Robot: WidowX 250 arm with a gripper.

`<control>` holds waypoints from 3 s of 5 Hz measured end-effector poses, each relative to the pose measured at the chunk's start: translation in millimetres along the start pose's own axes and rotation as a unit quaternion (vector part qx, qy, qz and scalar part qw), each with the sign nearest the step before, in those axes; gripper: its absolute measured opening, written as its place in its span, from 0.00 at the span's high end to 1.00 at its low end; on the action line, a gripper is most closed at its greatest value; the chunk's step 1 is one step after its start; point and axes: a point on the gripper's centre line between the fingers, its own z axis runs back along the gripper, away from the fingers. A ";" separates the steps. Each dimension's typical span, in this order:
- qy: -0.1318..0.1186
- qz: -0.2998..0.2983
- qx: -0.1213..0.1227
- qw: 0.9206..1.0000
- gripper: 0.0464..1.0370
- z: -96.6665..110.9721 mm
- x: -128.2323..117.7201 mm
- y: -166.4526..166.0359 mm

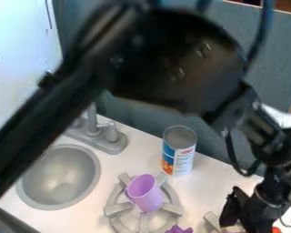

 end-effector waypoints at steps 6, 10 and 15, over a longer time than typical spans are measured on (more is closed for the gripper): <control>-0.089 0.218 -0.073 0.969 0.48 64.6 -60.4 48.6; -0.041 0.386 -0.043 0.920 0.48 9.5 -38.8 94.6; -0.014 0.383 -0.034 0.923 0.41 -29.0 6.9 99.4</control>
